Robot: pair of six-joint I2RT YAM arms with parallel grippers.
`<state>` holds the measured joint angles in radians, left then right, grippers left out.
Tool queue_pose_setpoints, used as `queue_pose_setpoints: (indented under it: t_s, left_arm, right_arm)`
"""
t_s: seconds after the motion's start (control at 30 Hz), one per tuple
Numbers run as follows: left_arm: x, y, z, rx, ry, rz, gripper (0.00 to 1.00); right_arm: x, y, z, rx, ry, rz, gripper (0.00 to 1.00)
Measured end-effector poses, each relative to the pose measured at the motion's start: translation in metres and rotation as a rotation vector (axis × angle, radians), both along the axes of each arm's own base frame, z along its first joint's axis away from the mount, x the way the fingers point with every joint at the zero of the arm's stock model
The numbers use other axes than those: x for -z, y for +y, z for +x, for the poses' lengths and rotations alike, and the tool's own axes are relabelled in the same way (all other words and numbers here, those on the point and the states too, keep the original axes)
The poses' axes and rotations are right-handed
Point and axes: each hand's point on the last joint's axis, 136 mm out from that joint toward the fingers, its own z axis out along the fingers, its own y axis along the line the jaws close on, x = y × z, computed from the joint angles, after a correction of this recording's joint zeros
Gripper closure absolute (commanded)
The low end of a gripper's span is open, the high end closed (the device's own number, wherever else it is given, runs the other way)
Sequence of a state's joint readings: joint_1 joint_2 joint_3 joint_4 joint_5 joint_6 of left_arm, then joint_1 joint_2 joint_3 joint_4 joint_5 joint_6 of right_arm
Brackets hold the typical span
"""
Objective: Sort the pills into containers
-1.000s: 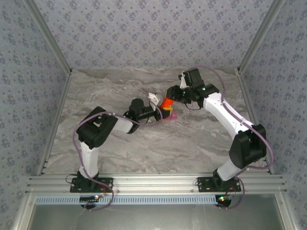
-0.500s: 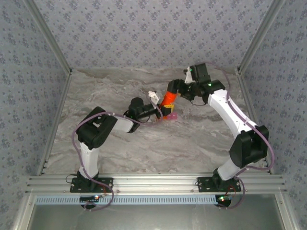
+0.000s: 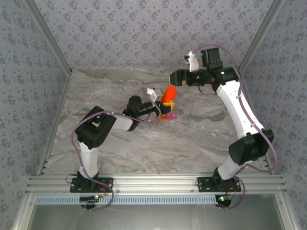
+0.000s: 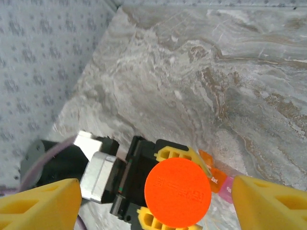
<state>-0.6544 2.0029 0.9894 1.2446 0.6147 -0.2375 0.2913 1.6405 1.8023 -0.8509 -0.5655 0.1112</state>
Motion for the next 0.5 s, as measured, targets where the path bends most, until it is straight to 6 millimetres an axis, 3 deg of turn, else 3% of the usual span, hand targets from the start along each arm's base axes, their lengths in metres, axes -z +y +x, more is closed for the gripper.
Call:
queue_pose_setpoints:
  t_s: [0.27,0.5]
  left_arm:
    - [-0.007,-0.002,-0.004,0.032,0.000,-0.020,1.00]
    - [-0.007,-0.002,-0.004,0.036,0.000,-0.020,1.00]
  right_arm:
    - [0.041,0.004,-0.002,-0.113,0.061,-0.108,0.22]
    - [0.043,0.008,-0.008,-0.147,0.062,-0.125,0.28]
